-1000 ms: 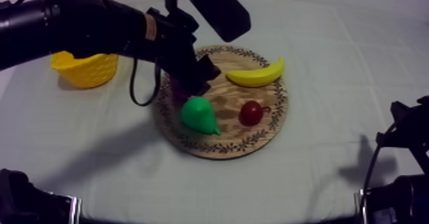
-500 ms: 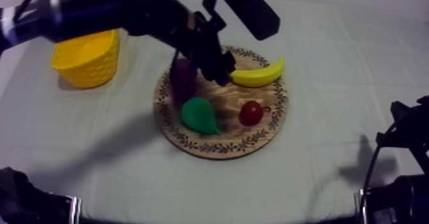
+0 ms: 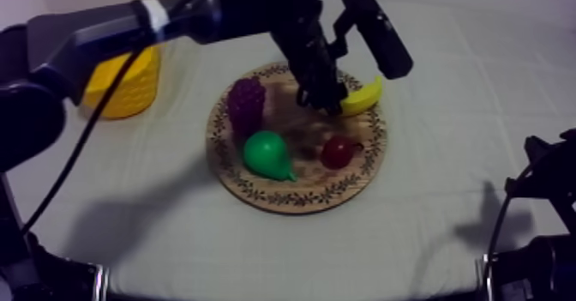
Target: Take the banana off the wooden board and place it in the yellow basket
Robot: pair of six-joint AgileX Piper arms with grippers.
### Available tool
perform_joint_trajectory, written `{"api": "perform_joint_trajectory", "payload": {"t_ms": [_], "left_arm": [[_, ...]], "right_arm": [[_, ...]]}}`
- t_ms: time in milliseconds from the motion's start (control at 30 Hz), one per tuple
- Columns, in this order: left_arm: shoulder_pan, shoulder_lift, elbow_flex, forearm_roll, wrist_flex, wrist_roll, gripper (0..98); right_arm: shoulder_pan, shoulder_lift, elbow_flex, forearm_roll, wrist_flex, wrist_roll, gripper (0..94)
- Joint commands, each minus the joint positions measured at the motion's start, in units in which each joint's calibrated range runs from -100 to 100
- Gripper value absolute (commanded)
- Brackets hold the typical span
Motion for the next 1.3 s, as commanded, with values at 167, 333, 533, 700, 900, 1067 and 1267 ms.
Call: {"api": "perform_joint_trajectory", "payload": {"t_ms": [167, 333, 533, 700, 900, 1067, 1267], "left_arm": [[0.97, 7.51, -9.99, -0.26, 5.27, -0.38, 69.1], [1.25, 11.02, -14.82, -0.38, 8.25, -0.14, 66.1], [1.39, 15.32, -20.34, -1.06, 12.26, 0.39, 61.1], [1.57, 17.89, -22.92, -1.98, 14.35, 1.01, 54.2], [2.08, 19.42, -23.58, -3.67, 14.88, 2.67, 40.6], [2.41, 20.06, -24.81, -4.01, 15.50, 3.04, 36.7], [2.50, 18.23, -25.53, -4.99, 16.05, 3.79, 35.5]], "right_arm": [[0.00, -0.02, -0.03, 0.01, 0.03, -0.03, 0.3], [0.00, -0.02, -0.03, 0.01, 0.03, -0.03, 0.3], [0.00, -0.02, -0.03, 0.01, 0.03, -0.03, 0.3], [0.00, -0.02, -0.03, 0.01, 0.03, -0.03, 0.3], [0.00, -0.02, -0.03, 0.01, 0.03, -0.03, 0.3], [0.00, -0.02, -0.03, 0.01, 0.03, -0.03, 0.3], [0.00, -0.02, -0.03, 0.01, 0.03, -0.03, 0.3]]}}
